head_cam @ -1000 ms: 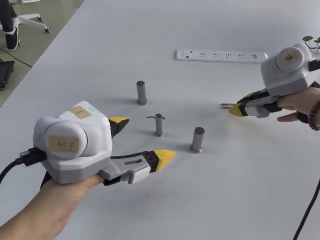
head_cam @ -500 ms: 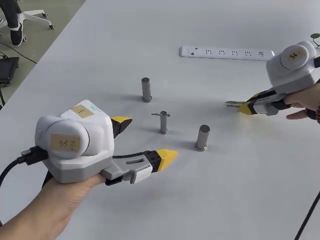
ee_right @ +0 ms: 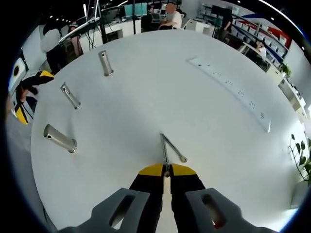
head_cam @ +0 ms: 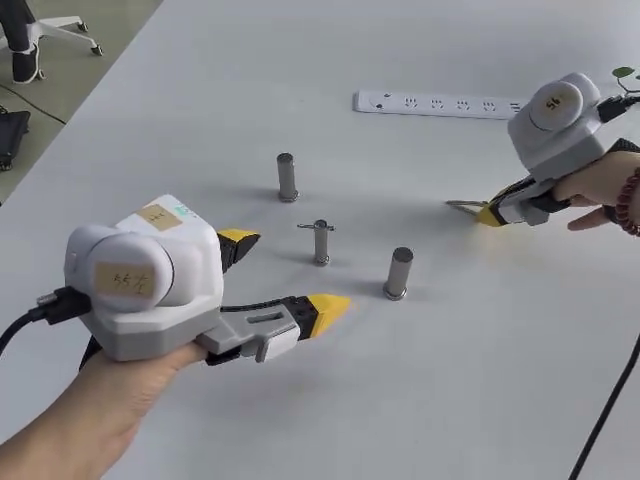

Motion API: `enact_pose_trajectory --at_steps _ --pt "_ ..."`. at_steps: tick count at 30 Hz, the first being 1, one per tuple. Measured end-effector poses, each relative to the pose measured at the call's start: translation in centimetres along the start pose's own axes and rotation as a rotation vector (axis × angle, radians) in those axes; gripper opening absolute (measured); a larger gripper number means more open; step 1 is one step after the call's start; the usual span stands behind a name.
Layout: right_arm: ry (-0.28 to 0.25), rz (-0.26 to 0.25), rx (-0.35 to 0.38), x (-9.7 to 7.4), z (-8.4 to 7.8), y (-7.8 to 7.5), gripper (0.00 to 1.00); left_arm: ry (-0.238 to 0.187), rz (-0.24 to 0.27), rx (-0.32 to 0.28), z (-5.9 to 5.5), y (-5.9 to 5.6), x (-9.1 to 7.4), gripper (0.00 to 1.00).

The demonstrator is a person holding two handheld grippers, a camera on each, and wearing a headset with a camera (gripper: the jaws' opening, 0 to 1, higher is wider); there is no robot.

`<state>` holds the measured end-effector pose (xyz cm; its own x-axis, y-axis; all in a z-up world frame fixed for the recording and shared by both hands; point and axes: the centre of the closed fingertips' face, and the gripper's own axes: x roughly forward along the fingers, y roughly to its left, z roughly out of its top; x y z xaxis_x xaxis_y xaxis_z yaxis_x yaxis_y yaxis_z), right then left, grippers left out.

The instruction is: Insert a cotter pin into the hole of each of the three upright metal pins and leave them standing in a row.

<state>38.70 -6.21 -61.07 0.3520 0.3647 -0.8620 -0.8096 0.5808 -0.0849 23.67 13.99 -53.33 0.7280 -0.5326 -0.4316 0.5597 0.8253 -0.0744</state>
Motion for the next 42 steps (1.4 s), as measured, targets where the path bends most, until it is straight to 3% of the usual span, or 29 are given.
enact_pose_trajectory --at_steps 8,11,14,20,30,38,42 --pt "0.025 0.014 -0.035 -0.1 -0.1 0.6 0.0 0.013 -0.005 0.009 -0.2 0.0 -0.2 0.69" --pt "0.025 0.011 -0.105 0.3 0.1 0.3 0.0 0.012 -0.006 0.009 -0.1 -0.1 -0.2 0.68" --pt "0.02 0.024 -0.116 -0.1 0.0 1.3 0.0 0.01 -0.01 0.011 0.1 -0.1 -0.2 0.66" --pt "0.018 -0.002 -0.173 -0.1 0.2 1.2 0.0 0.009 -0.019 0.015 0.4 -0.3 -0.2 0.65" --pt "-0.036 -0.014 -0.206 -1.8 0.6 2.5 0.0 0.015 -0.027 0.024 0.7 -0.6 -0.1 0.64" --pt "-0.11 -0.02 -0.312 -3.8 2.4 4.6 0.0 0.005 -0.044 0.019 2.2 -0.8 -0.1 0.55" --pt "-0.152 -0.014 -0.37 -4.7 3.5 5.8 0.0 0.02 -0.05 -0.002 2.7 -0.9 0.3 0.5"
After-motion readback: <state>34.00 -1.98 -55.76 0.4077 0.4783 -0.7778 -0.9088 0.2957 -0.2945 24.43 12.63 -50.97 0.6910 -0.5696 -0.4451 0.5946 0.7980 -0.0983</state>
